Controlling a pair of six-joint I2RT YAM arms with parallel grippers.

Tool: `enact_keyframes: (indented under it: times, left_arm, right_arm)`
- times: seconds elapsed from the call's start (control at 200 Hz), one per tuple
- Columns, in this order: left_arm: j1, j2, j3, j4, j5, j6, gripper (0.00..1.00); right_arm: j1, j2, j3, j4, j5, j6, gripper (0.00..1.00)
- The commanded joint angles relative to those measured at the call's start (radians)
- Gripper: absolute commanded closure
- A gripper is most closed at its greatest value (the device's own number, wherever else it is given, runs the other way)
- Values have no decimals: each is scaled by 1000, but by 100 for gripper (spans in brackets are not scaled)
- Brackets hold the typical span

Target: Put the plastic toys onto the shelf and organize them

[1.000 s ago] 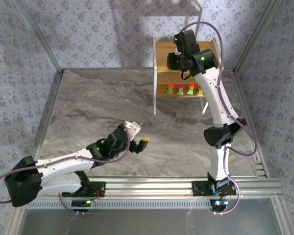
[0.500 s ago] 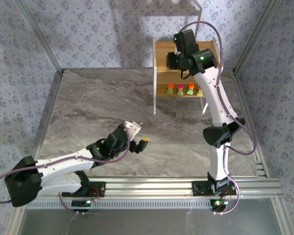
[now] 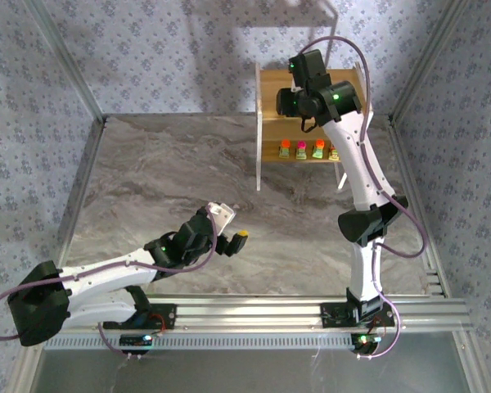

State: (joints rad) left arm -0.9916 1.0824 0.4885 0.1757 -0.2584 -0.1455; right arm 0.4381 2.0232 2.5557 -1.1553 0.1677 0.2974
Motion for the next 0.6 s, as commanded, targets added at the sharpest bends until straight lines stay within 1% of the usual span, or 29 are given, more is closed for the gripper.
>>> enact_keyframes:
  times: [0.0, 0.455, 0.595]
  left_arm:
    - [-10, -13, 26, -12, -17, 11, 0]
    - [-10, -12, 28, -14, -16, 14, 0]
    - [-10, -12, 27, -15, -17, 14, 0]
  right_arm:
    - [-1, 6, 29, -27, 11, -18, 56]
    - [10, -1, 50, -37, 21, -26, 53]
    - [19, -3, 49, -46, 28, -24, 49]
